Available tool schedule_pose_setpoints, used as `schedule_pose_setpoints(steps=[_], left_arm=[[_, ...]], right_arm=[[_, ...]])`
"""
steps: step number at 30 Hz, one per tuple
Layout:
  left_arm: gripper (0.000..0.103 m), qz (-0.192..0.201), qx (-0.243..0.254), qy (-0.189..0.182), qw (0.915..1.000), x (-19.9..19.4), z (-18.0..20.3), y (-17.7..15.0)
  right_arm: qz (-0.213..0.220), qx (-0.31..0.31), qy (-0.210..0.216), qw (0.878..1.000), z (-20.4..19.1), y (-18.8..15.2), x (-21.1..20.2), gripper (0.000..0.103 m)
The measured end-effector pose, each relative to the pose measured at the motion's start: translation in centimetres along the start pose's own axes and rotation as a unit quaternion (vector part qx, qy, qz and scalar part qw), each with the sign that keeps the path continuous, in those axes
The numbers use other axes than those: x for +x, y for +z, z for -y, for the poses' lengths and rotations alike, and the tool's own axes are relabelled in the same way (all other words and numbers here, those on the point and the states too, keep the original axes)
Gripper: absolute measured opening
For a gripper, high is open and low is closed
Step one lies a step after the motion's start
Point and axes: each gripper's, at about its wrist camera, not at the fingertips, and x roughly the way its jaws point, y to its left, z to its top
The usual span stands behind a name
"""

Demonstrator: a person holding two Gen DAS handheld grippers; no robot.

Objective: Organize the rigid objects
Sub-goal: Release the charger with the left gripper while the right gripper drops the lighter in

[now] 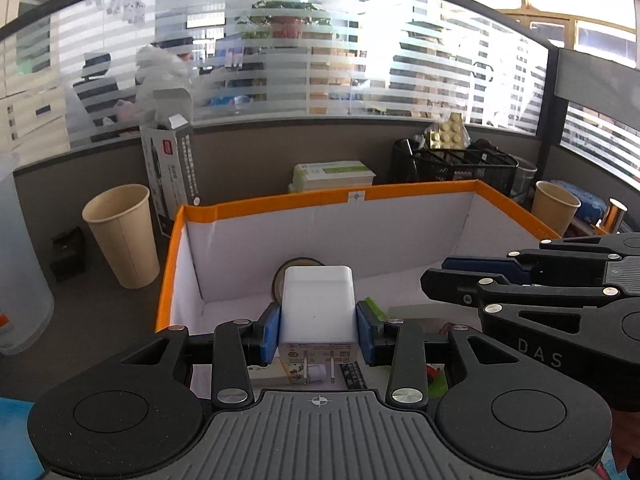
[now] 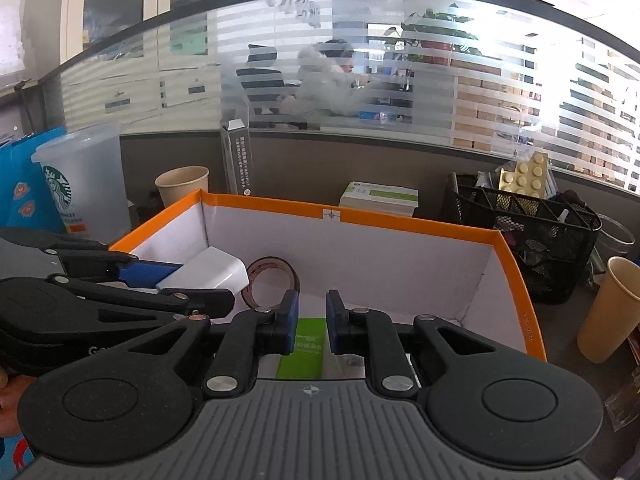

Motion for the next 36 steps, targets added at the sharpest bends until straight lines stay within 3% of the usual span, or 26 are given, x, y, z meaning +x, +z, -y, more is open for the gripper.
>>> schedule_pose_setpoints(steps=[14,36], left_arm=[[0.037,-0.033,0.005,0.002,0.9994,1.5,0.4,-0.3],[0.040,-0.034,0.012,0.015,0.9993,1.7,0.8,-0.4]], right_arm=[[-0.010,-0.015,-0.002,1.000,-0.2,-0.1,0.9,0.014],[-0.004,-0.023,-0.011,1.000,0.2,-0.5,1.2,0.014]])
